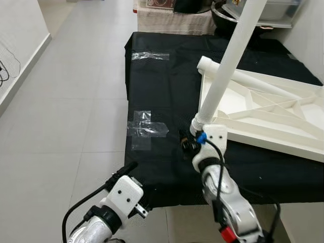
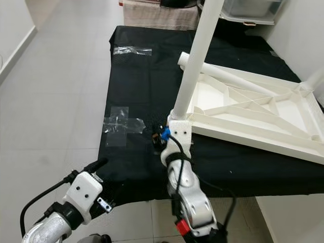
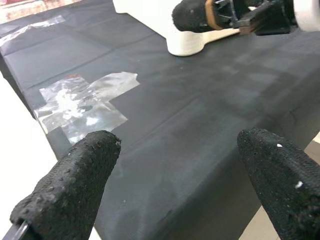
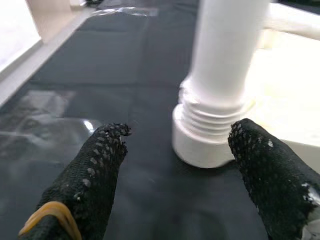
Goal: Building children table
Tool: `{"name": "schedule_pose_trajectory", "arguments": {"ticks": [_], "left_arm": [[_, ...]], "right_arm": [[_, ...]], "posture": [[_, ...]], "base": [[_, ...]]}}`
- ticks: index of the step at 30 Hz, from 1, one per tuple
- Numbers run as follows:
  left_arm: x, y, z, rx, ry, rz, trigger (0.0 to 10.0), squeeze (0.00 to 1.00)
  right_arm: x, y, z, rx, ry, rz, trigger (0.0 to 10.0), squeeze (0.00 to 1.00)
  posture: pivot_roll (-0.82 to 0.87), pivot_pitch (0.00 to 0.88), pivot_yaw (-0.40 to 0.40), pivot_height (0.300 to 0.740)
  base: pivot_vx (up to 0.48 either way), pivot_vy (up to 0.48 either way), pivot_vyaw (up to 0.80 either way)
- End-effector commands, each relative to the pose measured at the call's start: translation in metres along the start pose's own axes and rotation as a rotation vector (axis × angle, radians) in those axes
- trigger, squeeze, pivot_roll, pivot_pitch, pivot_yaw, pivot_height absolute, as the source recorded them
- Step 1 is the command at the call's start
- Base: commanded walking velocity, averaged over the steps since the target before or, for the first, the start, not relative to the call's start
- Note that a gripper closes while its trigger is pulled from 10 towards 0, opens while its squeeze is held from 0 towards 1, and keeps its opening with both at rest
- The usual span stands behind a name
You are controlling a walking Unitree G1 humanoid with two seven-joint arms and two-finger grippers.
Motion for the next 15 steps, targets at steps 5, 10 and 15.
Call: {"name": "schedule_pose_trajectory", "arguments": {"ticks": [5,10,15], "left_arm": [[-0.012,-0.014,0.001,0.088,-0.046,-0.042,10.0,0.0],[-0.015,-0.018,0.002,0.121,-0.055,-0.051,10.0,0.0],[-0.021,-0.027,0.001,0.179,-0.067,-0.089,10.0,0.0]], "right_arm": [[-0.016,0.034,-0.003,-0.071,-0.011,-0.033,10.0,0.0],[-0.017,0.054,0.001,-0.13,-0.001,-0.04,10.0,0.0],[-0.019,0.071,0.006,-0.185,0.002,-0.061,10.0,0.0]], "posture": [[0.13,0.096,-0.095,0.74],[0.13,0.09,-0.092,0.74],[0.14,0.069,-0.093,0.74]], "base": [[0.0,0.0,0.0],[0.0,0.0,0.0],[0.0,0.0,0.0]]}}
Point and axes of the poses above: a point about 5 cm out from each wrist's last joint towards the gripper, its own z axis pointing out of the wrist towards the gripper, its own x axis along the axis of the wrist's last joint, y = z × x, the point moved 5 cm from there along z, pointing out of the wrist towards the gripper, and after that the axes turned 4 degrees about -z, right-handed, at the moved point
